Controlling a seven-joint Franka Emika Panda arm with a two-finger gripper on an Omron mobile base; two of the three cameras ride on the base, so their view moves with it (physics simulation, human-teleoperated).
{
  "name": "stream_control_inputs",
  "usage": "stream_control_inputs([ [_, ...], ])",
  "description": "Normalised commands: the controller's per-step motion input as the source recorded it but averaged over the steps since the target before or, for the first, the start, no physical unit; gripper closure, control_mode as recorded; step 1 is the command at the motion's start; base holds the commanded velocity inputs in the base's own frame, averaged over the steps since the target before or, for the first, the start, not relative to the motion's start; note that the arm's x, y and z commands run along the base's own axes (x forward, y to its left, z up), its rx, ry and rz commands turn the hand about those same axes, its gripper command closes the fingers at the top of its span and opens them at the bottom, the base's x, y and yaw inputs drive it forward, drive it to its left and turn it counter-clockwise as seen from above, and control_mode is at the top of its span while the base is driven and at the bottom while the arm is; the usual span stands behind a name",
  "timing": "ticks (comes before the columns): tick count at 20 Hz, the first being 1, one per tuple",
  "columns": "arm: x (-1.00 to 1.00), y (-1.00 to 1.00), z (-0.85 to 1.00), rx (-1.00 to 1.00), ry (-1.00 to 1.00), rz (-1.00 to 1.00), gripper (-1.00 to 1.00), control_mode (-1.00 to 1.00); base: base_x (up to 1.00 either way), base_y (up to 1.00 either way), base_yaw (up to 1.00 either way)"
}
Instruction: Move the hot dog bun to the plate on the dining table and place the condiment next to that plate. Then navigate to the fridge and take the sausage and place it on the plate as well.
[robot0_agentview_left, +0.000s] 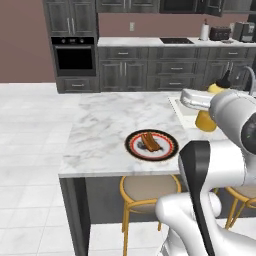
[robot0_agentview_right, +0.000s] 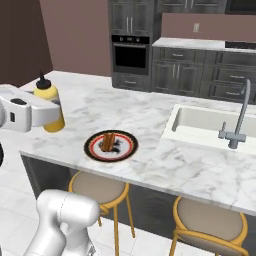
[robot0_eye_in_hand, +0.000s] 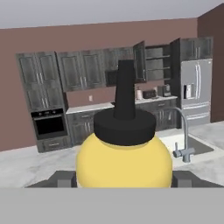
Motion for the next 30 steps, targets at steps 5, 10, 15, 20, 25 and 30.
stream_control_inputs([
  [5,0.58,-0.74,-0.42,0.0,0.0,0.39,1.0,-1.0,0.0,0.0,0.0],
  [10,0.36,-0.86,-0.29,0.0,-0.01,0.48,1.0,-1.0,0.0,0.0,0.0],
  [15,0.31,-0.67,-0.3,0.0,0.0,0.39,1.0,-1.0,0.0,0.0,0.0],
  [20,0.29,-0.53,-0.41,-0.01,0.0,0.26,1.0,-1.0,0.0,0.0,0.0],
  [25,0.46,-0.34,-0.48,-0.05,0.01,0.19,1.0,-1.0,0.0,0.0,0.0],
  [30,0.53,-0.07,-0.47,-0.17,0.14,0.1,1.0,-1.0,0.0,0.0,0.0],
])
